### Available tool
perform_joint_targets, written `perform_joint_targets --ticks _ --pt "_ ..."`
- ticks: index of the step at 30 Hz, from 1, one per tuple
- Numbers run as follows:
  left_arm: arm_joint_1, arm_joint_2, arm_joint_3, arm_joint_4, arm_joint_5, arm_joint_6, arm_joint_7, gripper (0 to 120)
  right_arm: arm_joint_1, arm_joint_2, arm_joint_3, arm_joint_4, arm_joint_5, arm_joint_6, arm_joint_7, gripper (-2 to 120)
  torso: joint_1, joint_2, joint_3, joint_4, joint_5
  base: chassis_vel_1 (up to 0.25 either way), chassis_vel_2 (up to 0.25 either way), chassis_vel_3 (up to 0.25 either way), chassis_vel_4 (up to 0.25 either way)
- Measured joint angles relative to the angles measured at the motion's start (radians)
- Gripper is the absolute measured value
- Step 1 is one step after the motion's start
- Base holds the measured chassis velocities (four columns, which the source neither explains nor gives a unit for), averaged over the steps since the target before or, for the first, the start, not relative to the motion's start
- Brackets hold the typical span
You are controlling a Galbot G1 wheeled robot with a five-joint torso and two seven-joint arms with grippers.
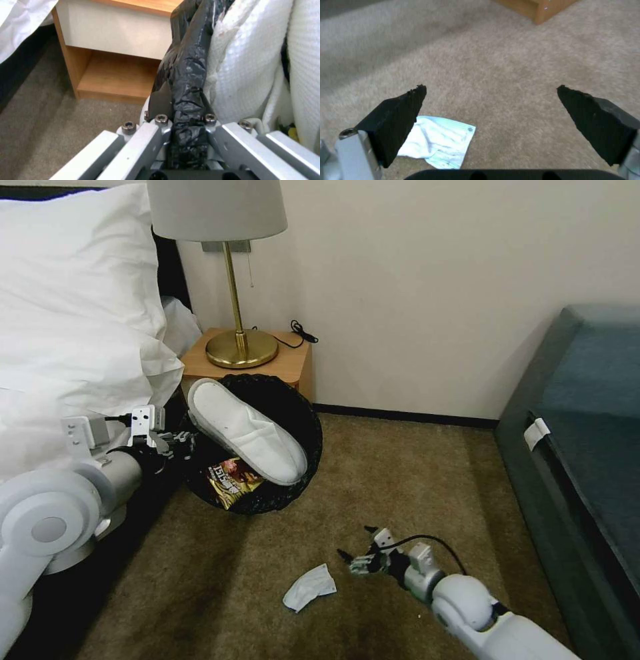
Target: Pick up the trash bin, then pick up the garbage on the floor and place it into the trash bin.
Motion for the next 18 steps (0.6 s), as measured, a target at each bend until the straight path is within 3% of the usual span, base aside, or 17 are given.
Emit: perform_joint_targets --ticks 18 --pt "-0.006 0.010 -0.001 -0.009 0.000 0.000 0.026 3 0.079 0.176 -0.159 -0.198 -0.054 0.023 0.035 100 0.000 0.000 0.000 0.0000 0.0001 0.000 0.000 0.000 0.000"
